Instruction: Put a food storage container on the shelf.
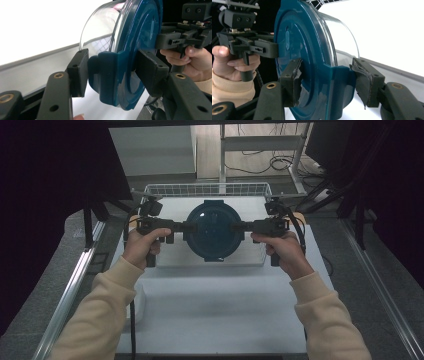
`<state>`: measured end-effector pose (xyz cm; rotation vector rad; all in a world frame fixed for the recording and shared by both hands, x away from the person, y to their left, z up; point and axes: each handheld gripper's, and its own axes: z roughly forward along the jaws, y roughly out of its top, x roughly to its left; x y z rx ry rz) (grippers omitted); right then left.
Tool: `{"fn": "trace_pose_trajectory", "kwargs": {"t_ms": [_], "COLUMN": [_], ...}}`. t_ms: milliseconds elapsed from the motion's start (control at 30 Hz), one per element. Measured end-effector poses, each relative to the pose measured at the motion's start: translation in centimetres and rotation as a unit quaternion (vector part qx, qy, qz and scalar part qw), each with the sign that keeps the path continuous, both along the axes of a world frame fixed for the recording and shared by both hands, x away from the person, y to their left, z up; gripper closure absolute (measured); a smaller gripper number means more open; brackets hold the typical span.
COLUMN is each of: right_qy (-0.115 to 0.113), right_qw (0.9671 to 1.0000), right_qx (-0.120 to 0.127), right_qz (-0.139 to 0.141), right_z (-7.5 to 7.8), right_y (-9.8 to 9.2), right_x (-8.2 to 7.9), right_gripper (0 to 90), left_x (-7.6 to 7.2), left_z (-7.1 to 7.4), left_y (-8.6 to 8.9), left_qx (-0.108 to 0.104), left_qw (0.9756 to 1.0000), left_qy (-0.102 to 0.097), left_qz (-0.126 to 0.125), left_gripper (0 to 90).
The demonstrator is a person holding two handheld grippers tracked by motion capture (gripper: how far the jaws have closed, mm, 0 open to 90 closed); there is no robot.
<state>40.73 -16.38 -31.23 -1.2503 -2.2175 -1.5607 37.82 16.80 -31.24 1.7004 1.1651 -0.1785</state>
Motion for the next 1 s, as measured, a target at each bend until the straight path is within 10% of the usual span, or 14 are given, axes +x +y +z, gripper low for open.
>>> {"fn": "trace_pose_trajectory", "kwargs": {"t_ms": [1000], "right_qy": [-0.001], "right_qw": [1.0], "right_qx": [-0.008], "right_qz": [0.003], "right_z": [3.7], "right_y": [1.2], "right_x": [5.3], "right_gripper": [42.8], "left_x": [5.3], "left_z": [2.8], "left_y": [1.4], "left_qx": [-0.028], "left_qw": [0.9996], "left_qy": [0.004], "left_qz": [0.009], "left_gripper": [44.9]}}
